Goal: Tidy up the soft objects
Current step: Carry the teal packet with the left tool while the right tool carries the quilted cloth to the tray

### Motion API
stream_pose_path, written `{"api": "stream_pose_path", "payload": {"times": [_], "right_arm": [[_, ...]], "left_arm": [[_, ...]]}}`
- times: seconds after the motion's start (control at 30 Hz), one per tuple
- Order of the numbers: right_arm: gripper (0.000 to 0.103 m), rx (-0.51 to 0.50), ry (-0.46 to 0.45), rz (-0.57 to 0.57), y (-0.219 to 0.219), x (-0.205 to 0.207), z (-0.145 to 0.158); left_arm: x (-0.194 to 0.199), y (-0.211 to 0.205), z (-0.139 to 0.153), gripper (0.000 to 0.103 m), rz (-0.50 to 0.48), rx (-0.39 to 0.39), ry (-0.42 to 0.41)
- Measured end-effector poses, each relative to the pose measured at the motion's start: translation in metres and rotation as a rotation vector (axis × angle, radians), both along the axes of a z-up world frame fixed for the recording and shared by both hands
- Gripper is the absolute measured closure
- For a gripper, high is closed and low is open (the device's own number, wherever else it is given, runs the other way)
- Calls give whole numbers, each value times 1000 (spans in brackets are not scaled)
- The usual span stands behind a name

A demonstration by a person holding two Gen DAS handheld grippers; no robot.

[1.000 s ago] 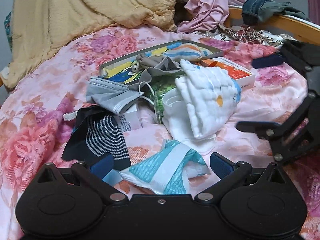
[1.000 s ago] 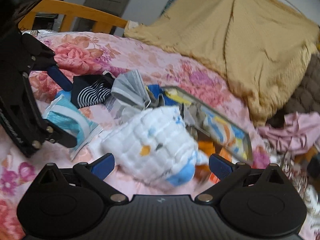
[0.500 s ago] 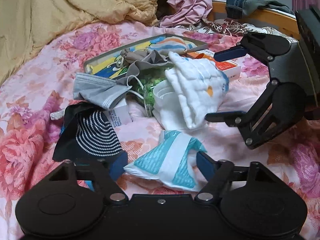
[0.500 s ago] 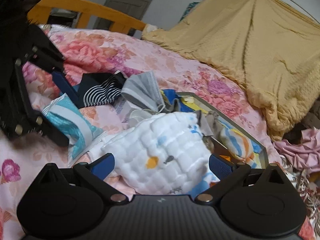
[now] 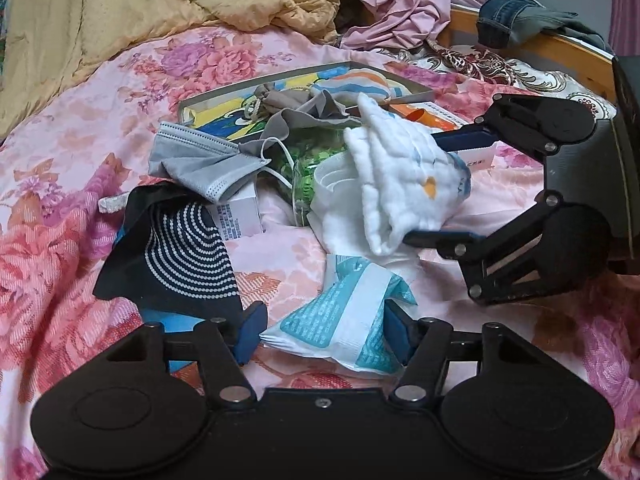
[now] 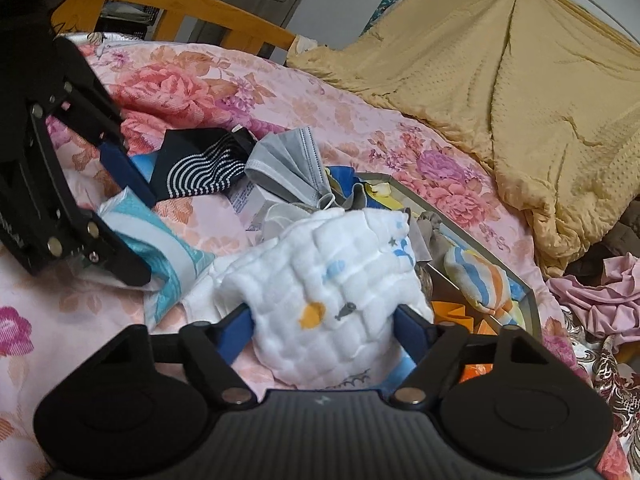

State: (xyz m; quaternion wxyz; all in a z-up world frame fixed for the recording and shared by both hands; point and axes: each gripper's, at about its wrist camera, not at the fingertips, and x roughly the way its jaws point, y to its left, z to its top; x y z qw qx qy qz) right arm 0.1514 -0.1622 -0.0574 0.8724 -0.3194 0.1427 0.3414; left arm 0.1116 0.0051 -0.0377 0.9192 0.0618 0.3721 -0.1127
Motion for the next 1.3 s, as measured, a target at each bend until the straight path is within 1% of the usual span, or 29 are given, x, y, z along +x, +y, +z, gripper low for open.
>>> {"api": "stream_pose_path", "payload": {"times": [0.07,0.1,0.13,0.27,0.33,0.5,0.57,0.73,0.83,0.93,1.07,1.17,1.23,1.3], "right_arm": [[34,6,3,-14,-1,2,2],[40,8,2,-21,-1,3,3],[45,13,6,-26,-2,4,3],[50,30,40,-29,-4,6,5],[56,40,65,-33,-4,7,7],[68,119,169,-66,-13,13,17],[70,142,201,-81,-17,15,20],[80,195,263,-121,-26,19,25],[83,245,299,-146,-35,19,31],[85,286,316,-165,-41,18,37],[86,340,309,-156,-50,11,48],[86,376,289,-148,-56,3,56],[86,407,274,-146,-61,-2,63],[86,440,251,-147,-67,-6,71]], "left_arm": [[1,-1,0,41,9,-10,5],[2,-1,0,42,15,-18,8],[2,0,-1,42,25,-31,11],[3,4,-4,46,70,-98,23],[2,5,-4,47,94,-116,21],[0,4,-4,48,140,-149,28],[0,5,-3,49,161,-164,35],[1,9,2,49,239,-244,51],[-1,10,6,49,279,-275,44],[-5,9,12,49,319,-300,30],[-10,2,21,49,362,-337,-4],[-13,-4,29,49,377,-369,-31],[-15,-8,35,48,379,-385,-68],[-19,-15,42,48,377,-380,-121]]}}
